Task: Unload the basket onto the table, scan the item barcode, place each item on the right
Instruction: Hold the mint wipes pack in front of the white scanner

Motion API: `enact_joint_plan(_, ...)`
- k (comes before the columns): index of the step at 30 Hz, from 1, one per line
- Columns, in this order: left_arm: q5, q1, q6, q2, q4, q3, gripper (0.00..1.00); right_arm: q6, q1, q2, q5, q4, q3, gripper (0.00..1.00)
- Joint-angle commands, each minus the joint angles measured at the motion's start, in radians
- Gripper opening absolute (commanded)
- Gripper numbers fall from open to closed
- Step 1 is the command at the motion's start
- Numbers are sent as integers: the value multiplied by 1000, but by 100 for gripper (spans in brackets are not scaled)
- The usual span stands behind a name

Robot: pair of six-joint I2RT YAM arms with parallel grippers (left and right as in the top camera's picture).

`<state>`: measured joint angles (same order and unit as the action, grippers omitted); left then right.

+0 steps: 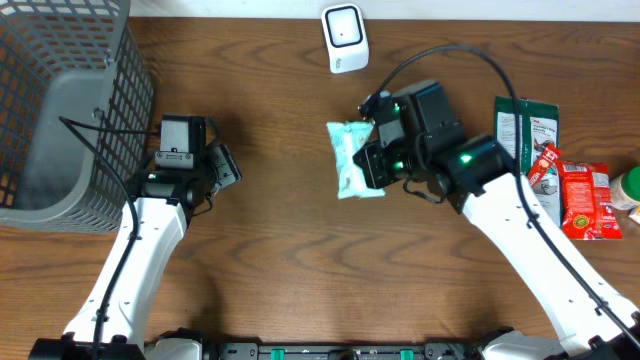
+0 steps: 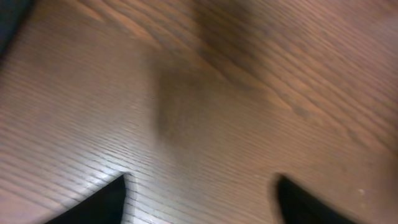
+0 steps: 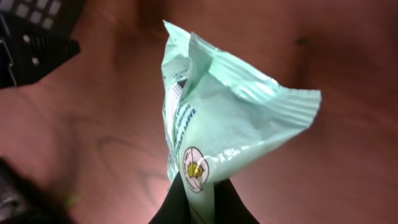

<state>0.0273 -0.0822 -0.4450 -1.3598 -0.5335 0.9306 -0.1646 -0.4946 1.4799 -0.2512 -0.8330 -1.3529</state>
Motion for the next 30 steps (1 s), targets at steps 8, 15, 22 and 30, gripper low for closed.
enact_joint_plan(8,-66,3,2,0,0,6,88,149,9,62,381,-208,-453,1)
enact_joint_plan(15,-66,3,2,0,0,6,88,285,6,323,469,-409,-927,1)
enact_joint_plan(22,-66,3,2,0,0,6,88,564,-33,529,667,-145,-936,1)
enact_joint_plan(30,-66,3,2,0,0,6,88,910,-45,782,778,225,-936,1)
